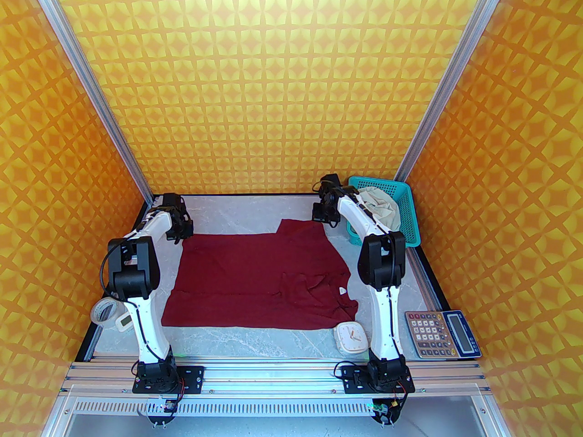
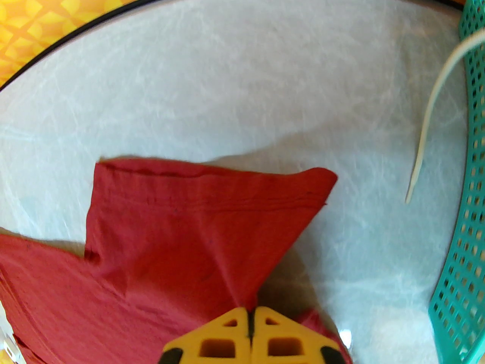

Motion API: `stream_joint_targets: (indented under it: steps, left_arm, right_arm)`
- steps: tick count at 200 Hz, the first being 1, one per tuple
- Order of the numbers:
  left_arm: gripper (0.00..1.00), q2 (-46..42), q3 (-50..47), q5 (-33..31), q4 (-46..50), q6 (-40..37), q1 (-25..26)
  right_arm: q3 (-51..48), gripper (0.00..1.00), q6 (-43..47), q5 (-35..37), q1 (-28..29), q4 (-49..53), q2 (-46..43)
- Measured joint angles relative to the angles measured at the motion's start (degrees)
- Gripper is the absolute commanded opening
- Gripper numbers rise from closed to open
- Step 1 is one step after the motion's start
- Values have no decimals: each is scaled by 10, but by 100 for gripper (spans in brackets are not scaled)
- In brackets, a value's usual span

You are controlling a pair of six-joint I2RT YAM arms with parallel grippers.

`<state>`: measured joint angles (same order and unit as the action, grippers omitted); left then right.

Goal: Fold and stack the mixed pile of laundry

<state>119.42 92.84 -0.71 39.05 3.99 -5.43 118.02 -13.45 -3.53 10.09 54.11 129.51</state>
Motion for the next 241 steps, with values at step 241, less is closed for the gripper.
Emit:
stream_joint_targets:
  steps: [241]
  left_arm:
    - [0, -240, -289, 27, -84, 70, -20]
  right_arm:
    - [-505, 0, -96, -62, -23, -169, -408]
